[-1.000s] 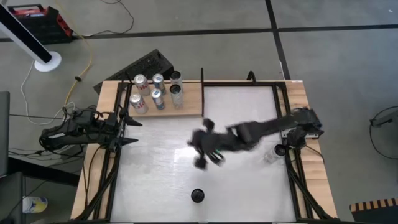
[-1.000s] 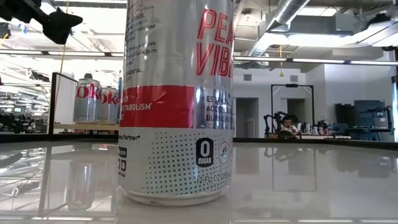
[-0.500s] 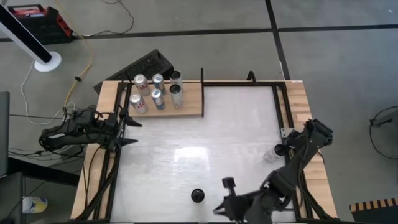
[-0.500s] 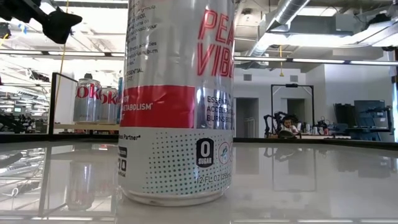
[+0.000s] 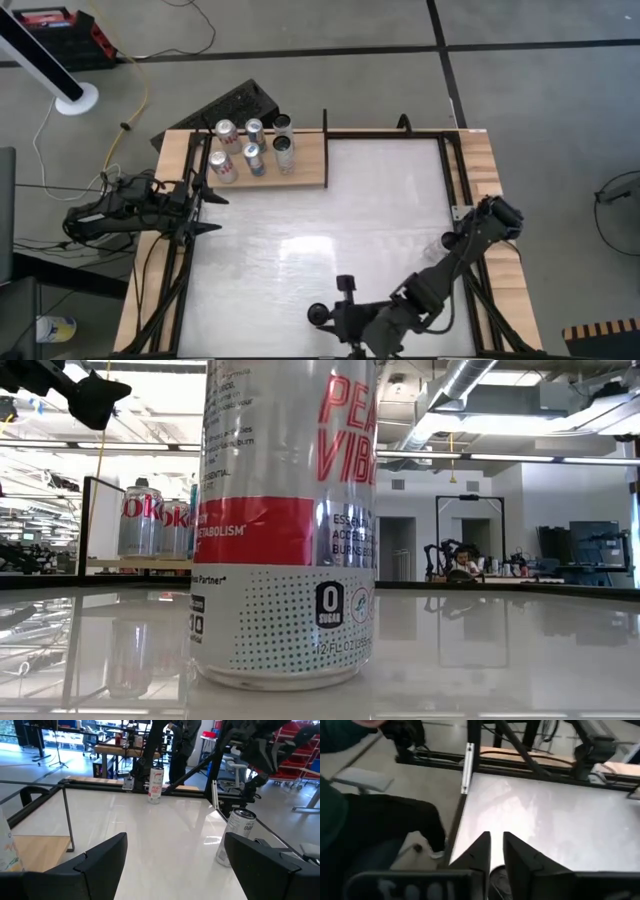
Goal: Place canned beverage on shelf
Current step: Put the bottom white-pink soda can on the shelf
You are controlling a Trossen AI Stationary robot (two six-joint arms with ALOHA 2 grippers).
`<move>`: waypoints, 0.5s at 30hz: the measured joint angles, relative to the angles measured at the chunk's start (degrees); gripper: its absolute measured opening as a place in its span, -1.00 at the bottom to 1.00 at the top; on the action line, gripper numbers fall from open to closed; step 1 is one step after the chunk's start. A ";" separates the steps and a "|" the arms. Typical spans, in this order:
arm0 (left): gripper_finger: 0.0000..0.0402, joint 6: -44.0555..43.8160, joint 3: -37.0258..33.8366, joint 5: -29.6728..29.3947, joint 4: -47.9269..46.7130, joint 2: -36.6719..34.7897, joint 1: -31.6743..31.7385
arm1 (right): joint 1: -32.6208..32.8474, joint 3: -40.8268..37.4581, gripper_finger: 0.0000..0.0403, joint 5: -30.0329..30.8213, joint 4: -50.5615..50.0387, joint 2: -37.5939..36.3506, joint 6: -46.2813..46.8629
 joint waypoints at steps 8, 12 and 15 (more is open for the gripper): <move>0.58 -0.02 0.00 -0.01 -0.10 0.00 0.00 | -2.77 0.09 -0.09 -0.98 -1.77 0.70 -0.19; 0.58 -0.04 0.00 -0.01 -0.06 0.00 0.00 | -2.69 0.11 0.29 -0.93 -2.25 0.74 -0.08; 0.58 -0.07 0.00 -0.03 -0.06 0.00 0.00 | -2.69 0.11 0.54 -1.00 -3.04 0.74 1.93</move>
